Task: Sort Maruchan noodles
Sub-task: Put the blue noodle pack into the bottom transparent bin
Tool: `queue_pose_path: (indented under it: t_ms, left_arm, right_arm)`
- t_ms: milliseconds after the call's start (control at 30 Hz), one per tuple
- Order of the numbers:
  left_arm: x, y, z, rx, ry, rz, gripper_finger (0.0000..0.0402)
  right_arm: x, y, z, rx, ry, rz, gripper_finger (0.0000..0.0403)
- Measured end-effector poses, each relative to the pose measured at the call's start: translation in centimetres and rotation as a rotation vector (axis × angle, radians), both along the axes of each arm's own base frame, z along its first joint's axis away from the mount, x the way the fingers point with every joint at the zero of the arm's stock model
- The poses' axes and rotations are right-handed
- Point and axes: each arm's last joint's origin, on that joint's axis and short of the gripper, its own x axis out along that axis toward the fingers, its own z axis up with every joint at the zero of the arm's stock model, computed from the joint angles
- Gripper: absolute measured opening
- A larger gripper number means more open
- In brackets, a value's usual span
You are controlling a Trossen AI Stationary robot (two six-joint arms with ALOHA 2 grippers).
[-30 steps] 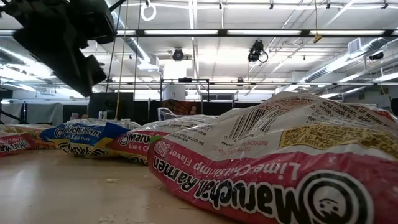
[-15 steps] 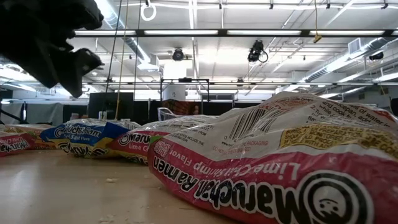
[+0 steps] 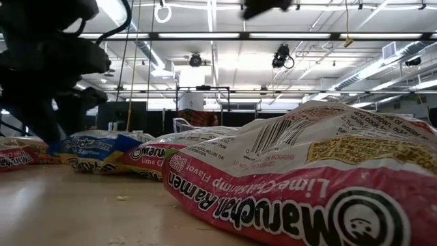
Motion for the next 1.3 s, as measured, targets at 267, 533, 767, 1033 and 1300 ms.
queue_pose_path:
  t_ms: [267, 533, 767, 1033, 1300]
  left_arm:
    - [3.0, -1.0, 0.5, -0.132, -0.204, 0.000, 0.0185]
    - [0.3, -0.2, 5.0, -0.133, 0.005, -0.045, 0.0185]
    - [-2.5, 1.0, 8.2, -0.142, -0.134, 0.036, 0.0185]
    - [-3.6, 1.5, 9.7, -0.177, -0.239, 0.085, 0.0185]
    - [-3.5, 1.6, 11.2, -0.226, -0.403, 0.107, 0.0185]
  right_arm:
    - [5.5, 0.0, -3.9, -0.182, -0.148, 0.120, 0.0135]
    - [9.8, 1.8, -9.8, -0.114, -0.210, 0.160, 0.0145]
    - [13.5, 1.8, -13.0, -0.143, -0.096, 0.067, 0.0174]
    - [13.6, 1.5, -15.2, -0.177, 0.058, 0.041, 0.0180]
    - [12.9, 0.9, -13.8, -0.142, 0.073, -0.061, 0.0039]
